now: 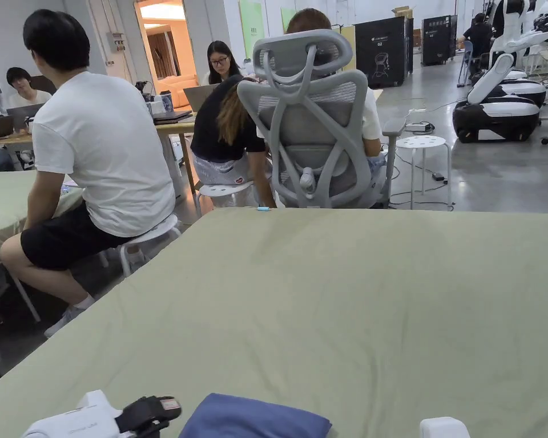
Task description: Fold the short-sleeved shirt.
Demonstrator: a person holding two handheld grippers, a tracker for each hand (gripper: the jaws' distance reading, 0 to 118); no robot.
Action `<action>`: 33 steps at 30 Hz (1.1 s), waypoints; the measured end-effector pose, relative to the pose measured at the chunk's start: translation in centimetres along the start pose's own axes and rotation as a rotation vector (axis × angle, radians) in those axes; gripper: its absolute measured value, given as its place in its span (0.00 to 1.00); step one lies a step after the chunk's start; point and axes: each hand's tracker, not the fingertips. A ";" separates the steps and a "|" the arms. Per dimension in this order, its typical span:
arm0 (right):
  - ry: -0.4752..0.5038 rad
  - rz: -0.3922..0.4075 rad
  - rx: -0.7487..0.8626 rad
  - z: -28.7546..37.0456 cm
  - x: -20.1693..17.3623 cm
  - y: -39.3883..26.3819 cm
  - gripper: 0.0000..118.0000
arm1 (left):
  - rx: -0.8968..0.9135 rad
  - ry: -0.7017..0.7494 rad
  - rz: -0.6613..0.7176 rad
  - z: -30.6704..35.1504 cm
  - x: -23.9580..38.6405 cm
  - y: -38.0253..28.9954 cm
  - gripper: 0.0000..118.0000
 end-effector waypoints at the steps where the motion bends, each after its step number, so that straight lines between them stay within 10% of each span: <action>1: -0.001 -0.001 0.004 0.2 0.1 0.1 0.00 | 0.005 0.053 -0.059 0.6 0.2 0.2 0.23; 3: -0.006 0.002 0.015 0.7 0.3 0.3 0.00 | 0.044 0.201 -0.163 1.8 1.5 -0.1 0.00; 20: -0.382 0.004 0.266 16.1 13.6 2.4 0.00 | 0.336 0.011 -0.931 2.0 33.2 -21.9 0.00; 33: -0.526 -0.021 0.404 26.1 21.1 4.2 0.00 | 0.407 -0.098 -1.023 4.7 44.5 -30.7 0.00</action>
